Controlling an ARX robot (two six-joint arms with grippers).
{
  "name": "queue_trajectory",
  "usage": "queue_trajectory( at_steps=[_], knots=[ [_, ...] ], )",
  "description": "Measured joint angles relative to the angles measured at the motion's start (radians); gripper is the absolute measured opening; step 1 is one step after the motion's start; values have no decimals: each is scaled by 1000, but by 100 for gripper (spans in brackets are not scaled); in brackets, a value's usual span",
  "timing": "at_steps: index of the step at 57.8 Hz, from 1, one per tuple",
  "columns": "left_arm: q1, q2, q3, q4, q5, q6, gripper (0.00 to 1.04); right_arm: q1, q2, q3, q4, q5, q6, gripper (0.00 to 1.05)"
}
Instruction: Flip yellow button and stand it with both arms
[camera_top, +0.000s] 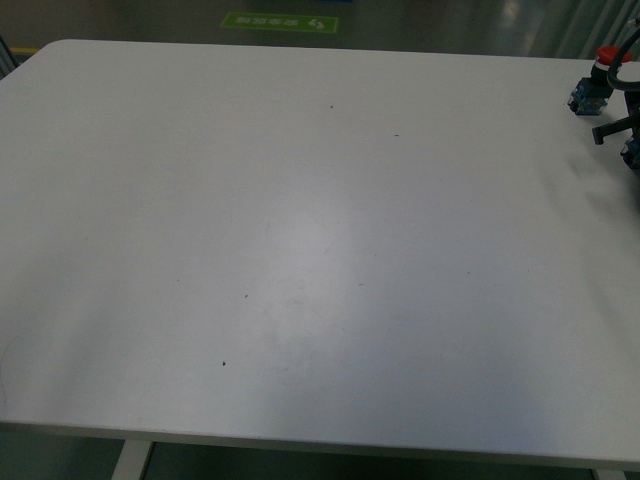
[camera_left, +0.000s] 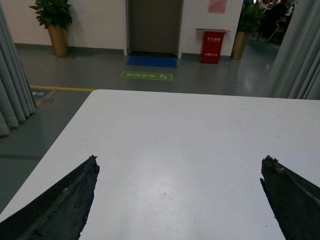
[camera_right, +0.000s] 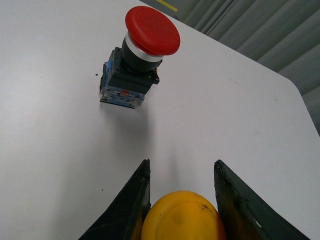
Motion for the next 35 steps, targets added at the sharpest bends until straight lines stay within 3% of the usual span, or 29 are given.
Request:
queue_trajectory(
  at_steps=[19, 35],
  knots=[
    [0, 0, 0, 0, 0, 0, 98, 10, -6, 1, -22, -9, 1, 33],
    [0, 0, 0, 0, 0, 0, 98, 17, -15, 1, -31, -21, 23, 80]
  ],
)
